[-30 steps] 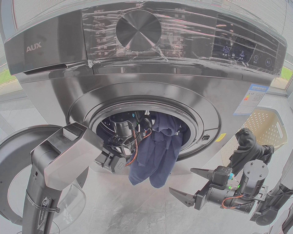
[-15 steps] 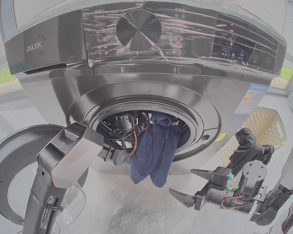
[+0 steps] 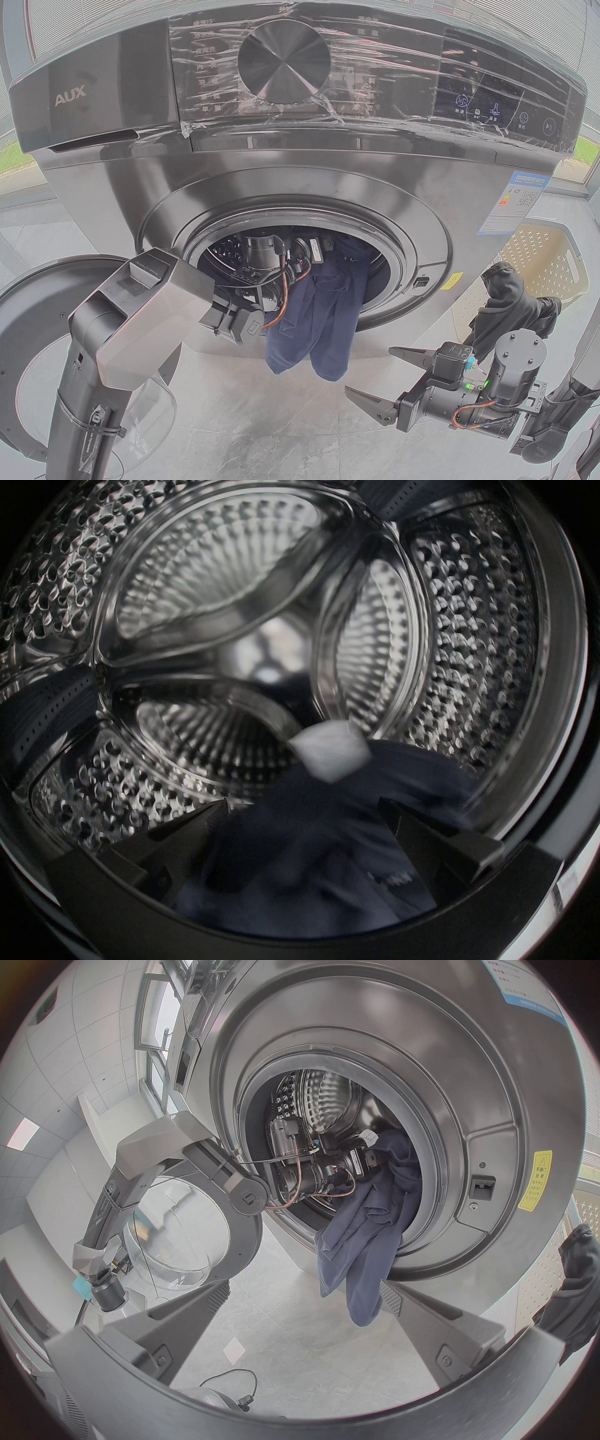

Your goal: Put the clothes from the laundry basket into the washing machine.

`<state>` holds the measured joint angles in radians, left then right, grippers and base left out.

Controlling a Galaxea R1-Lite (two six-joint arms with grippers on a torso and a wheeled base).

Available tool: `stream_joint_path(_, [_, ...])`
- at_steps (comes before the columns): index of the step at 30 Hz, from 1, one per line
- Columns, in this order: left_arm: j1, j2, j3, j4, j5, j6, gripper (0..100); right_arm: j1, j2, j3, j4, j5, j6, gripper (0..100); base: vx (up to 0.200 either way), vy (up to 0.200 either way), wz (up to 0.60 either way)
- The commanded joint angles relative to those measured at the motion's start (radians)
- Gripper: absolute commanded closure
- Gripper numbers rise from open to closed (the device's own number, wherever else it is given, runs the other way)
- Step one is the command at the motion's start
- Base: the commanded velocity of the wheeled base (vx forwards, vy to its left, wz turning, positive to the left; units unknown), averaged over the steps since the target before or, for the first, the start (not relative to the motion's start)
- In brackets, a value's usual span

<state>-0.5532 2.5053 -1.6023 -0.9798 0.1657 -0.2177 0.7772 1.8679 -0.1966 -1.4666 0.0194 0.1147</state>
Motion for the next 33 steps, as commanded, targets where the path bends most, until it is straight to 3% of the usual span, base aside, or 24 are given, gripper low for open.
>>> stream_joint_path(1, [-0.040,-0.089,0.101,0.050,-0.002,-0.005,0,0.000,0.002,0.000,-0.001,0.001,0.000,0,0.000,0.000,0.00])
stream_joint_path(7, [-0.080,-0.135,0.257,0.082,-0.046,-0.002,0,0.000,0.002,-0.001,0.000,0.001,0.000,0,0.000,0.000,0.00])
stream_joint_path(13, [-0.085,-0.126,0.318,0.092,-0.101,0.009,0,0.000,0.002,0.002,-0.001,0.001,0.000,0,0.000,0.000,0.00])
stream_joint_path(20, [-0.096,-0.082,0.305,0.085,-0.107,0.018,0,0.000,0.002,-0.001,0.000,0.001,0.000,0,0.000,0.000,0.00])
stream_joint_path(25, [-0.090,-0.020,0.256,0.056,-0.106,0.047,0,0.000,0.002,0.002,0.000,0.001,0.000,0,0.000,0.000,0.00])
stream_joint_path(29, [-0.085,-0.003,0.236,0.049,-0.100,0.047,0,0.000,0.002,0.002,0.000,0.001,0.000,0,0.000,0.000,0.00])
stream_joint_path(30, [-0.083,-0.002,0.229,0.049,-0.097,0.047,100,0.000,0.002,0.002,0.000,0.002,0.000,0,0.000,0.000,0.00])
stream_joint_path(33, [-0.074,-0.005,0.213,0.047,-0.091,0.046,100,0.000,0.002,0.002,0.000,0.002,0.000,0,0.000,0.000,0.00])
